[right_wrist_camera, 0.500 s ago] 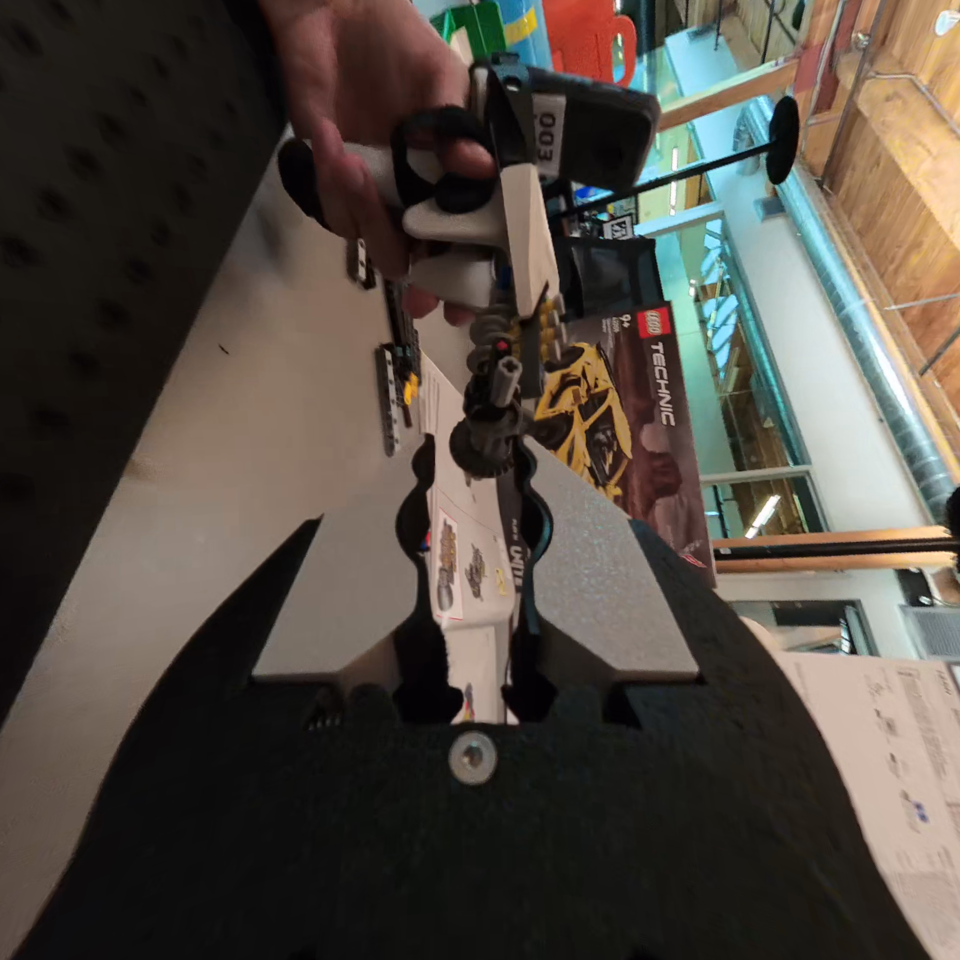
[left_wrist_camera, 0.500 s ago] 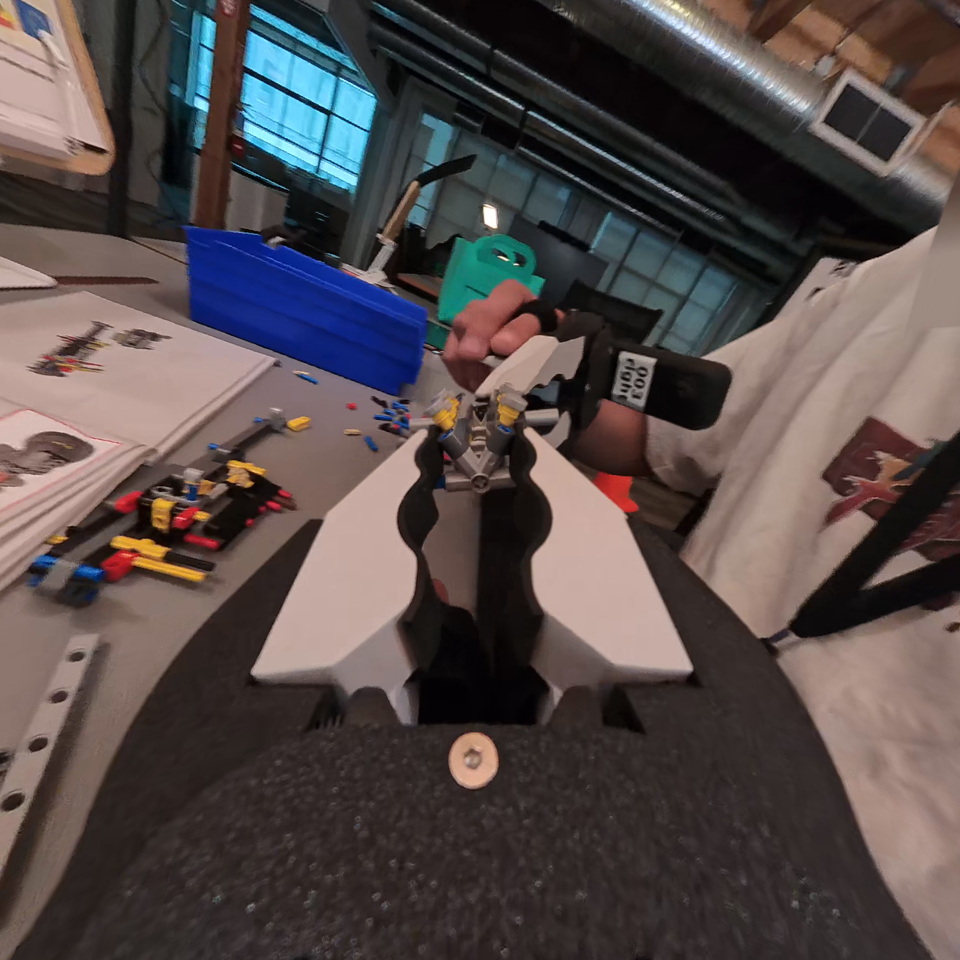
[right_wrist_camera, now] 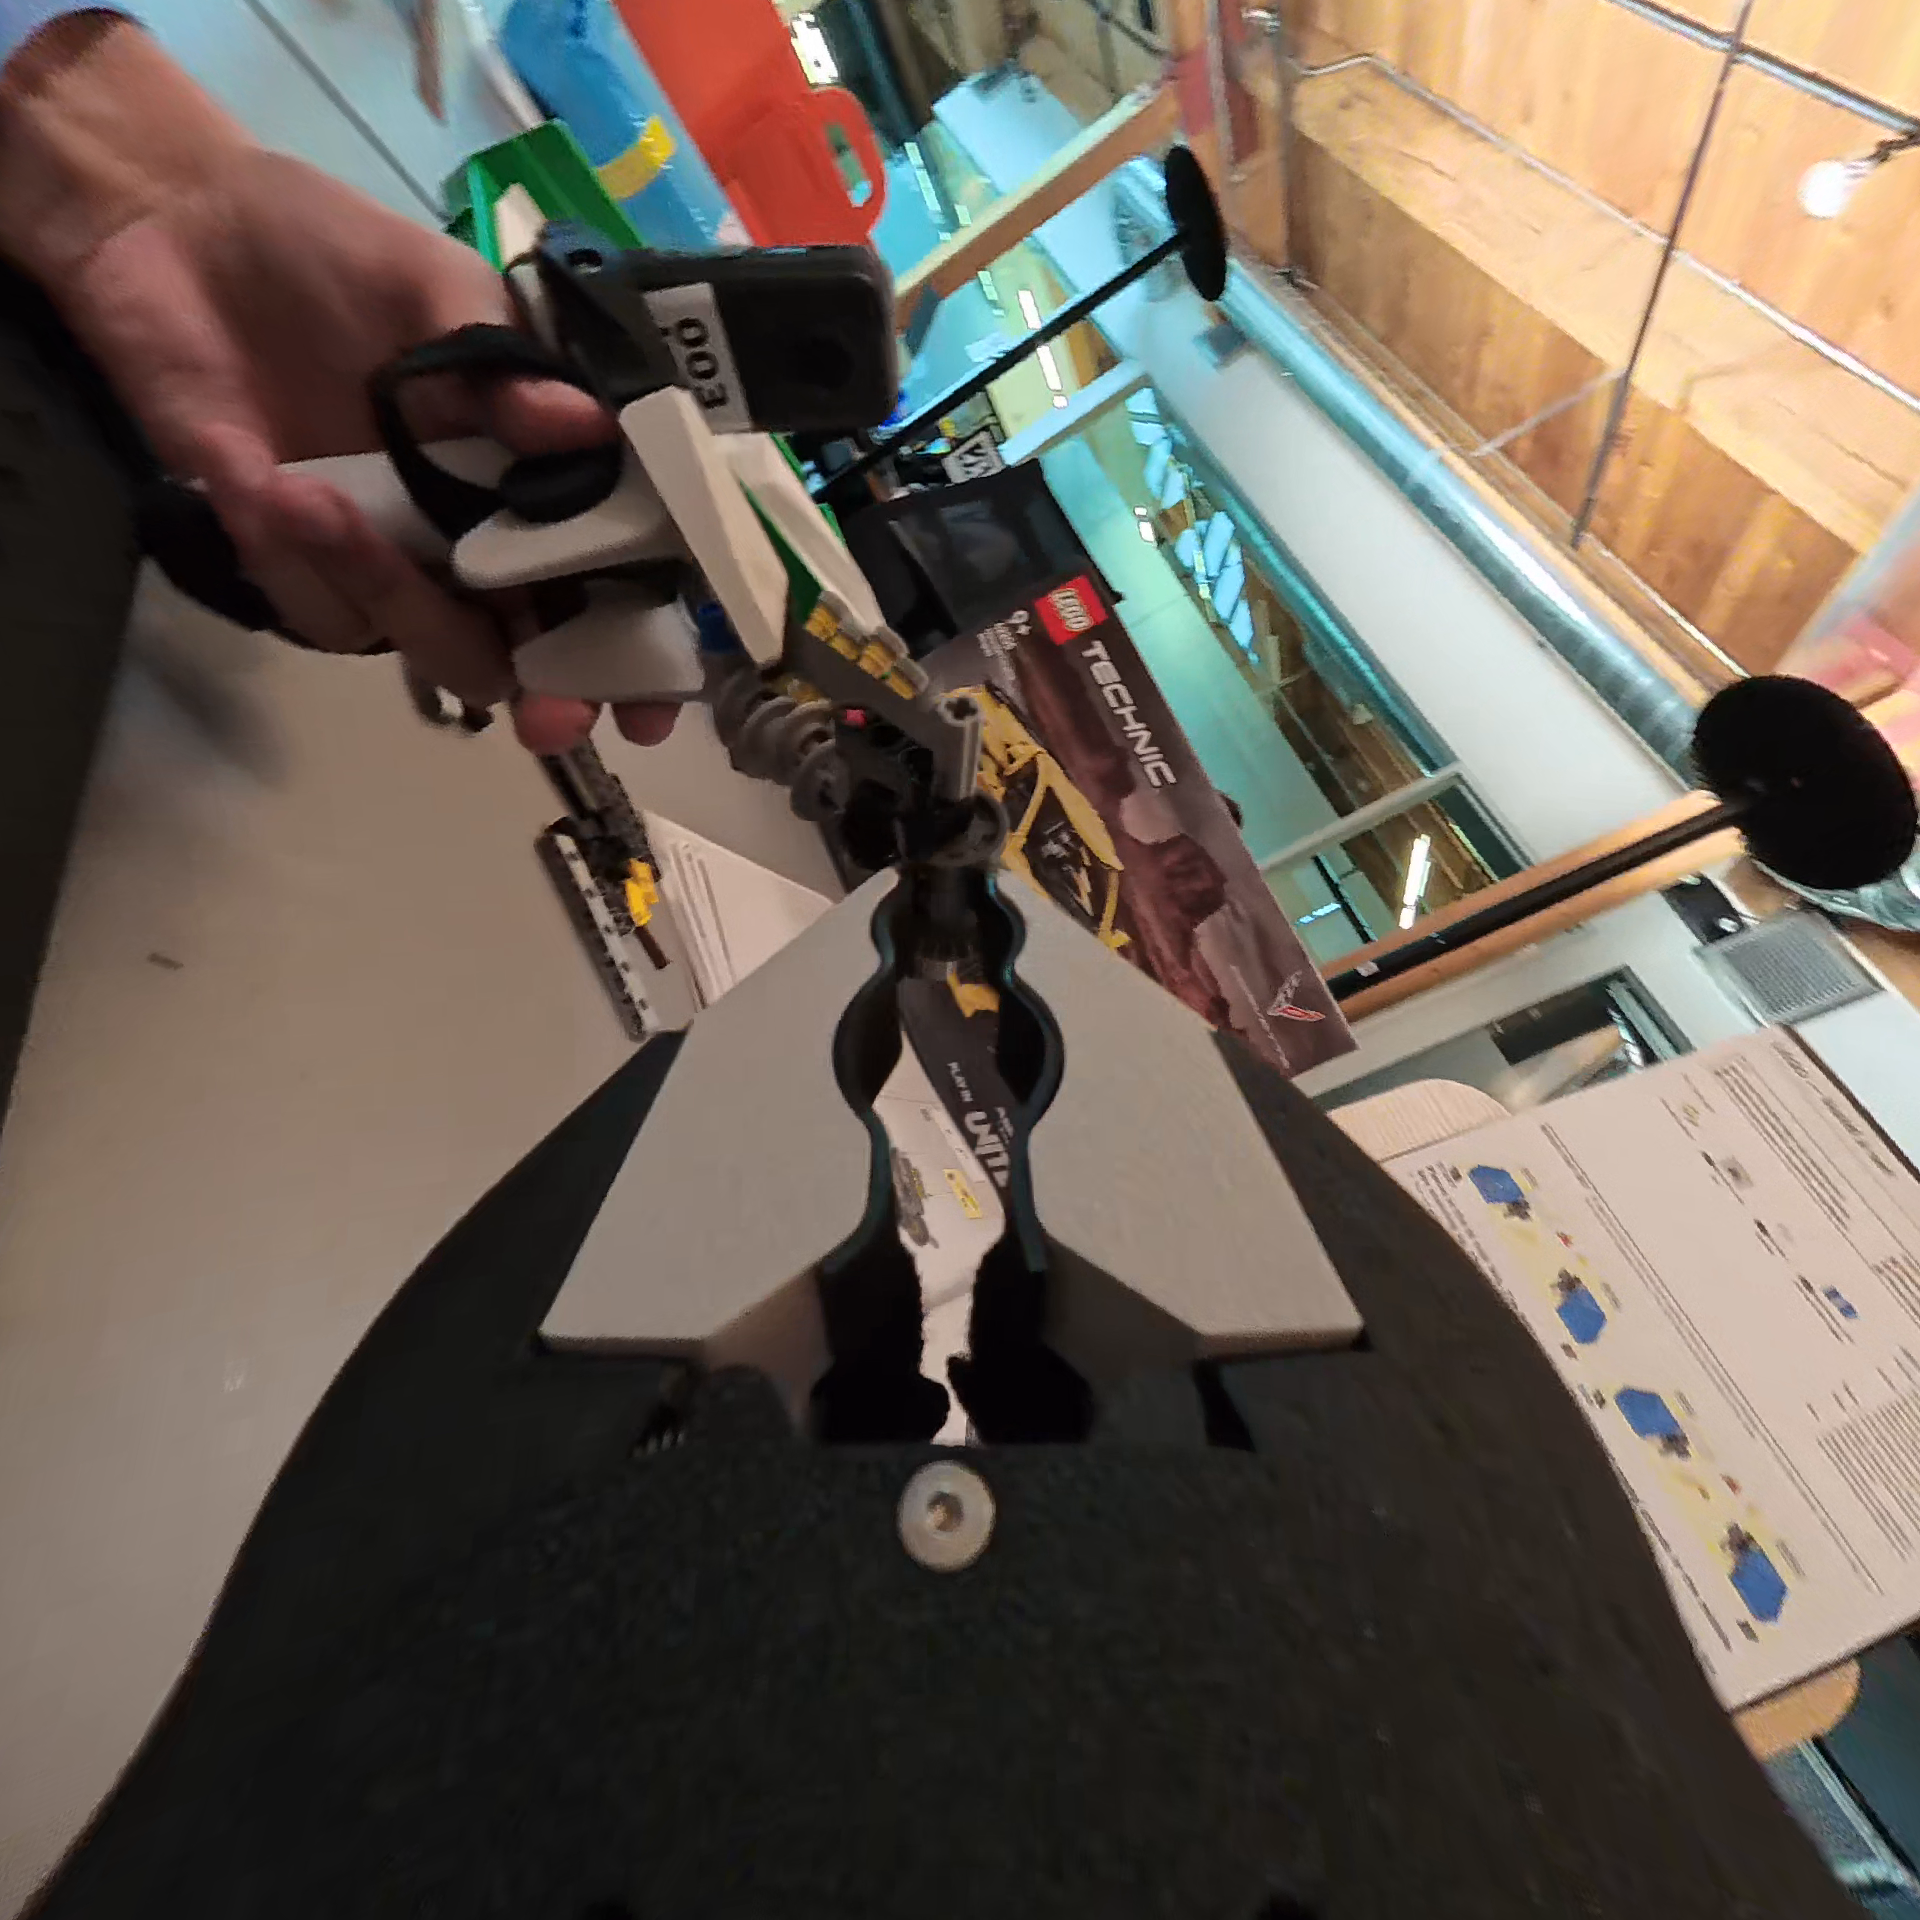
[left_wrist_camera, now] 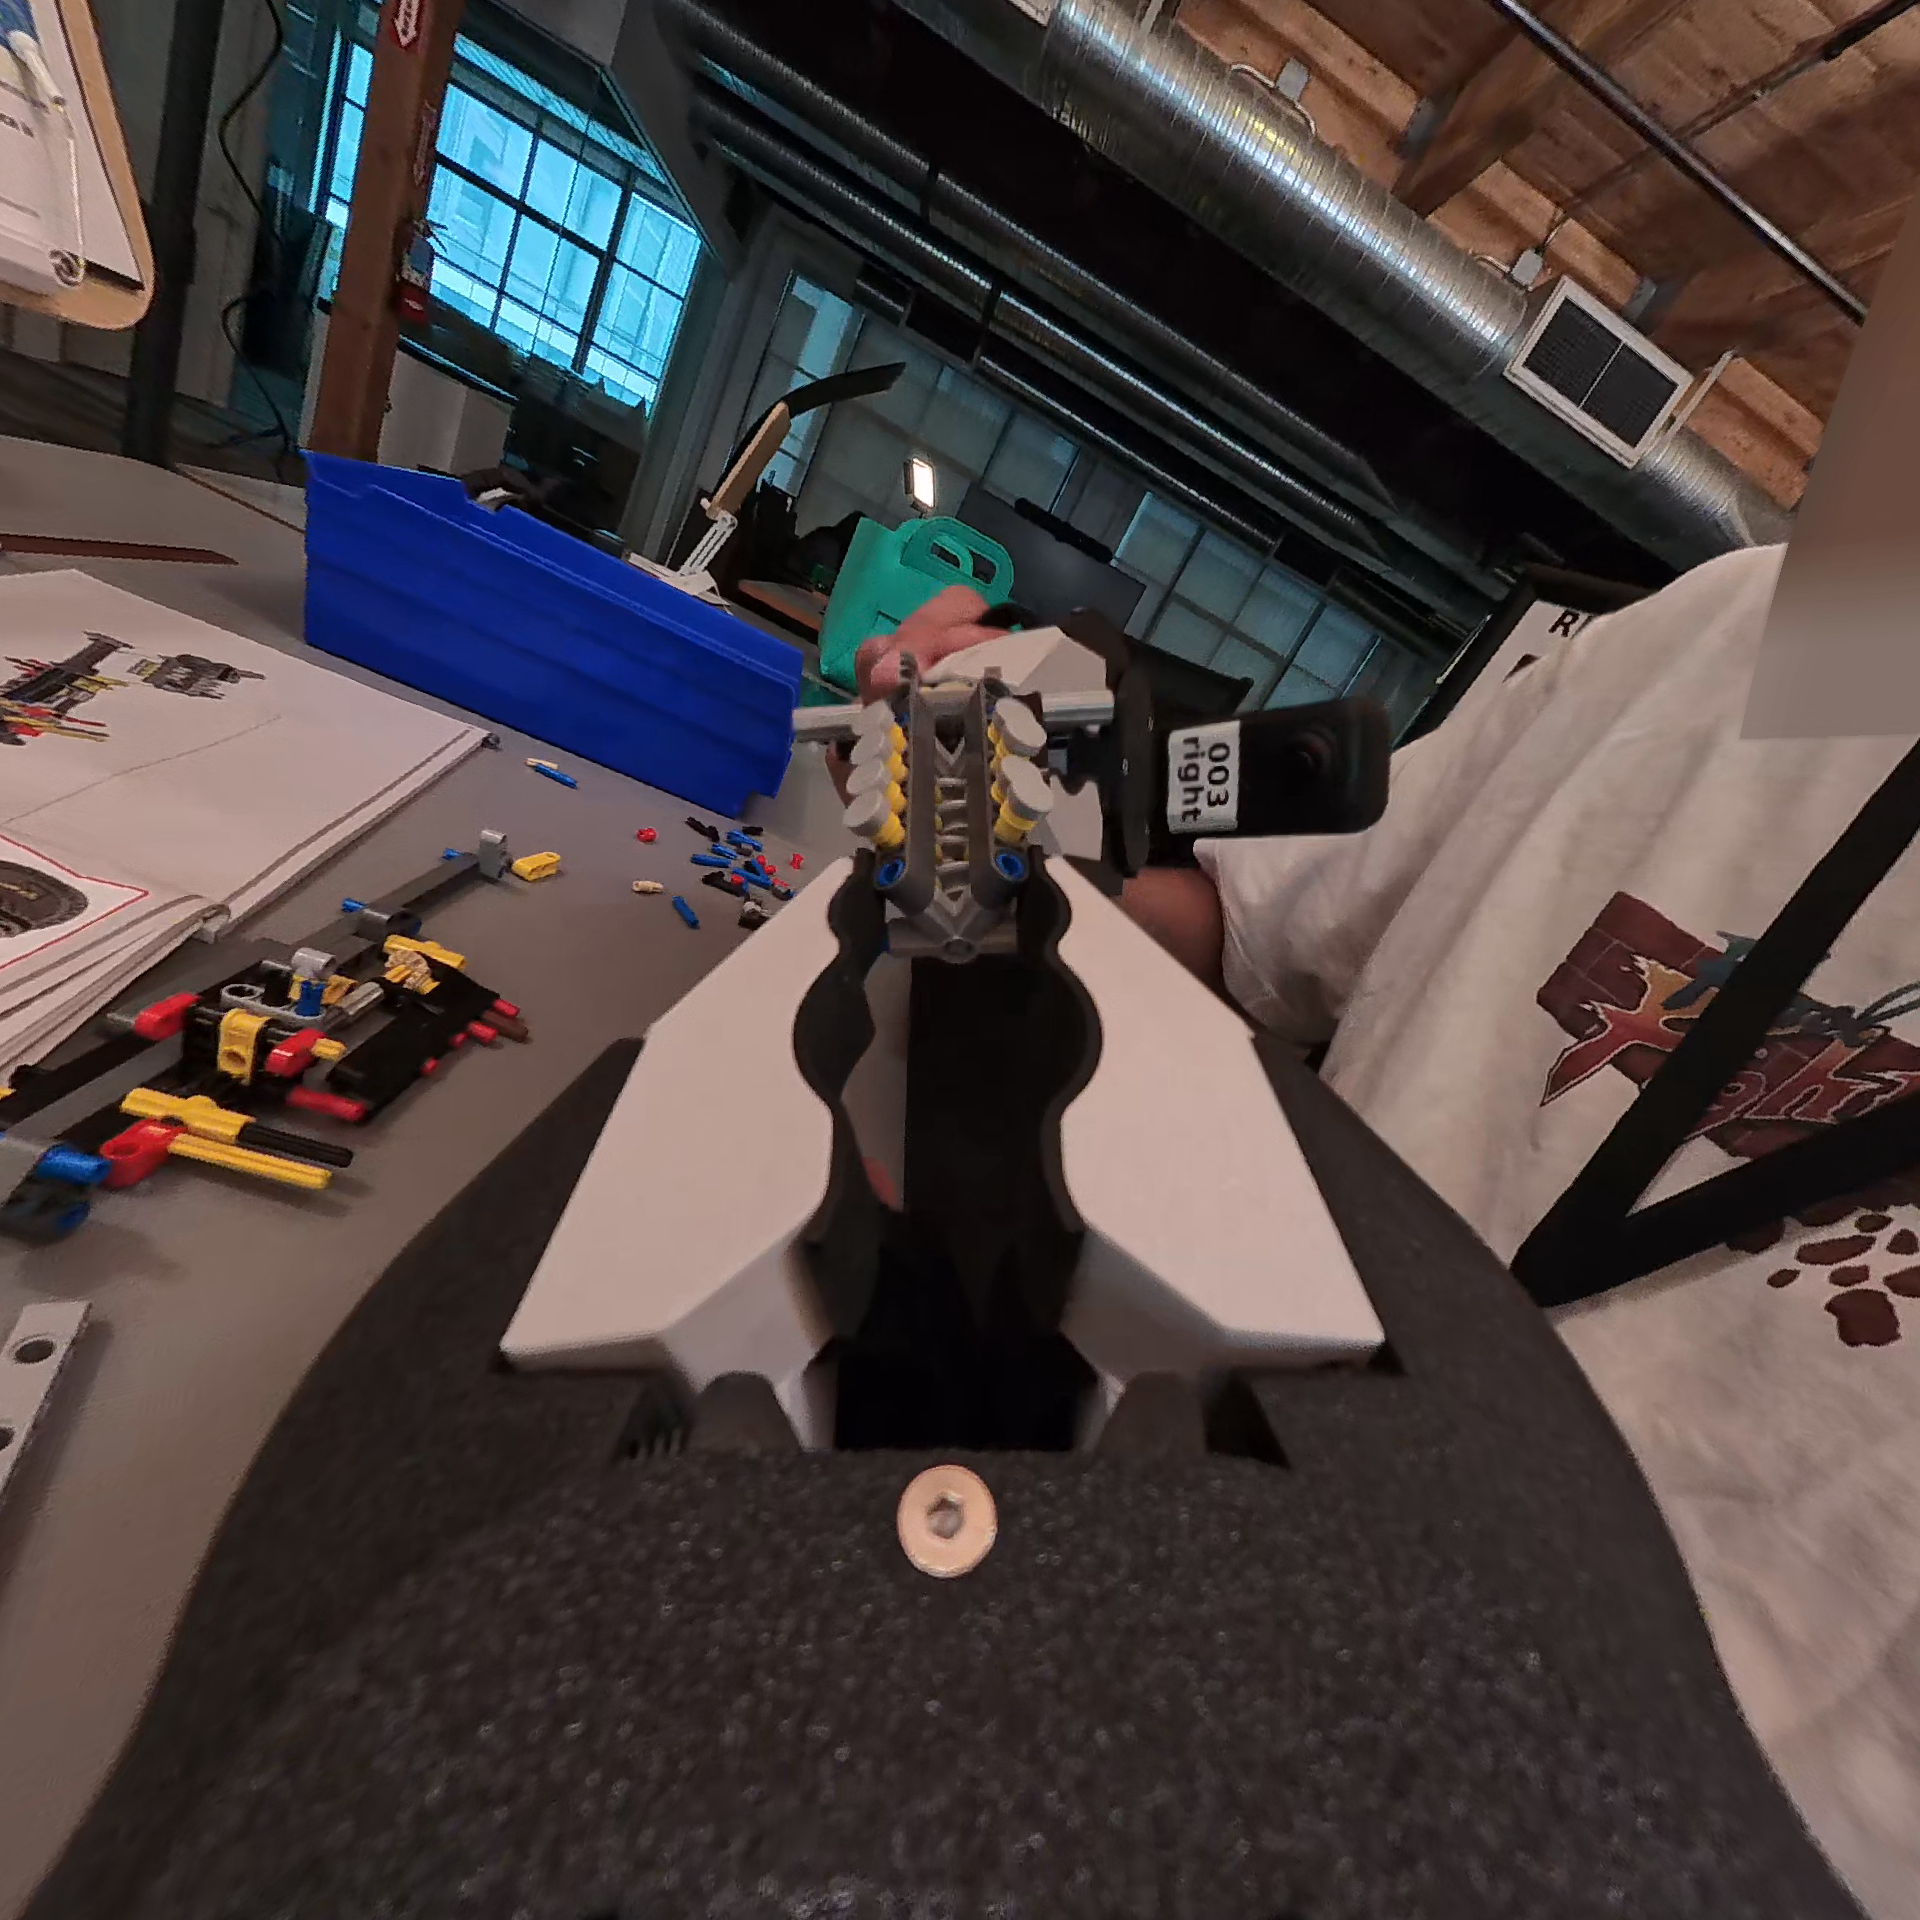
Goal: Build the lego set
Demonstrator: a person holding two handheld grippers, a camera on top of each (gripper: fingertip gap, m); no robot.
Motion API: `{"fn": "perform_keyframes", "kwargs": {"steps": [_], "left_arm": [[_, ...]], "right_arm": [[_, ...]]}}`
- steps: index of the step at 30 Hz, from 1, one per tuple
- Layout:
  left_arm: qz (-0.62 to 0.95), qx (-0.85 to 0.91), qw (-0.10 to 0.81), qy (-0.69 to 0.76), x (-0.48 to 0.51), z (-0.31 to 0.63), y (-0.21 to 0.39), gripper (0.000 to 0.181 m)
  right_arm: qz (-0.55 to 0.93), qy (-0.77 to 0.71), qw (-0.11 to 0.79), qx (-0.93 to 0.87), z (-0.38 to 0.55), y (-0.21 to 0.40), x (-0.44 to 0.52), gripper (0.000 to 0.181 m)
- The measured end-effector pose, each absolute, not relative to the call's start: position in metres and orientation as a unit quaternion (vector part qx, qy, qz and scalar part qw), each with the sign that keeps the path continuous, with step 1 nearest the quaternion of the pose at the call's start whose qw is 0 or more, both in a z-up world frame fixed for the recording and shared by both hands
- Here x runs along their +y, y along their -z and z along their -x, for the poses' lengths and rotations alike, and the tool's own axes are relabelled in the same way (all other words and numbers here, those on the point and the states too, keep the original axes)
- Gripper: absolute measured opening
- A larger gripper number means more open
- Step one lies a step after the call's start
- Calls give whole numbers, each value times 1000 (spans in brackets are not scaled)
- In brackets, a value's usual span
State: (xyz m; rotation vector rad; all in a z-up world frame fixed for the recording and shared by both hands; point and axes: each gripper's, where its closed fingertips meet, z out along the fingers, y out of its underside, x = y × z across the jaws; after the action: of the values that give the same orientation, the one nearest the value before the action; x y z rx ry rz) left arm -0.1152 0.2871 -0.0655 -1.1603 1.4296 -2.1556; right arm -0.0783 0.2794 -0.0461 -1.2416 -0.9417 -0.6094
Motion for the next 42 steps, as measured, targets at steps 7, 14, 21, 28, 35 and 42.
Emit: {"fn": "perform_keyframes", "kwargs": {"steps": [7,14,21,28,35,42], "left_arm": [[398,475,130,774,288,118,59,24],[395,468,119,781,285,118,57,24],[398,449,117,791,298,122,51,23],[391,490,108,772,284,123,59,24],[382,518,91,760,270,124,66,24],[403,466,88,782,289,120,60,24]], "right_arm": [[526,329,712,-328,81,32,284,10],[518,369,718,-281,81,29,281,10],[529,340,679,-380,94,51,276,10],[524,281,585,-552,105,77,259,10],[527,222,487,-660,109,87,244,10],[571,221,549,-568,98,68,264,10]]}}
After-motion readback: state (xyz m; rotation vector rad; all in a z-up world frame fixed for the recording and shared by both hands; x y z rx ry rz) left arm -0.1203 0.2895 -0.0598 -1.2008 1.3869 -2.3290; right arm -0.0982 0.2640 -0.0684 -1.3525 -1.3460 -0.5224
